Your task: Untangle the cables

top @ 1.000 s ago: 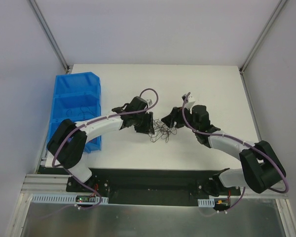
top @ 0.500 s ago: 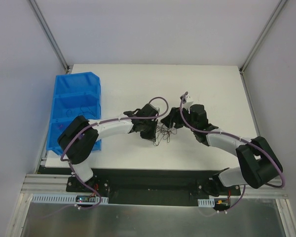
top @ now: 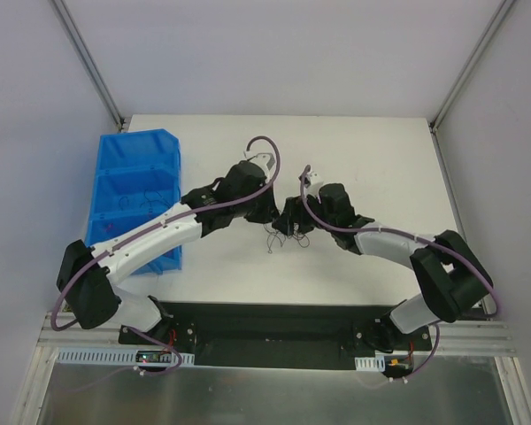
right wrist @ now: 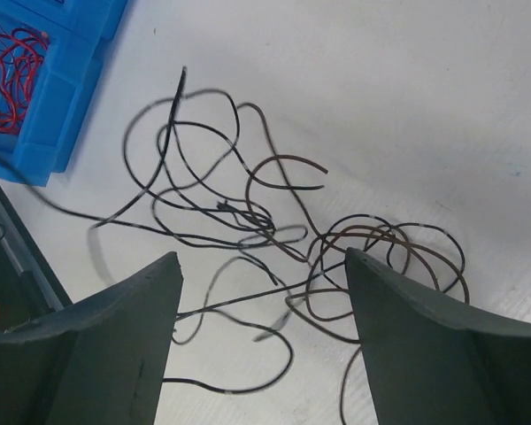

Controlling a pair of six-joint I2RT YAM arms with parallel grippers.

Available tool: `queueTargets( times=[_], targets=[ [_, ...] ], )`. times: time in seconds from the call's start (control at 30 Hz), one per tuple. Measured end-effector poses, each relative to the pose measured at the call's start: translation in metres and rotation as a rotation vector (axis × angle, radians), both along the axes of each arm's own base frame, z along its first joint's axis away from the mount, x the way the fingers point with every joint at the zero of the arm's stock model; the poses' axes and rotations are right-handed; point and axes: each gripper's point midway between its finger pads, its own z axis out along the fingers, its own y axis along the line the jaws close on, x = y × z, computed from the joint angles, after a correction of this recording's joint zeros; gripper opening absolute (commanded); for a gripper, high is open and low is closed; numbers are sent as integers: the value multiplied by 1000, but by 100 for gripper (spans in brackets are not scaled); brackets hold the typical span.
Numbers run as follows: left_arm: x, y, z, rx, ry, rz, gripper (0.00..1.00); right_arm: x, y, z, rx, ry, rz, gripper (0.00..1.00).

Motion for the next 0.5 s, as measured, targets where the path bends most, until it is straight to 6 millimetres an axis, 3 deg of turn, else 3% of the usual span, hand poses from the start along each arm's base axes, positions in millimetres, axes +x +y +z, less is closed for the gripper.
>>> queueTargets(
  times=[0.23, 0.37, 0.5],
  targets=[
    [0, 2, 41, -58, -61, 1, 0, 10, 7, -22, -71, 77, -5, 65],
    [-4, -1, 87, -138, -133, -37, 0, 15, -1, -35, -139, 115, -52, 62],
    [-15, 8, 138, -215, -247, -78, 0, 23, -24, -49, -241, 131, -162, 62]
  ],
)
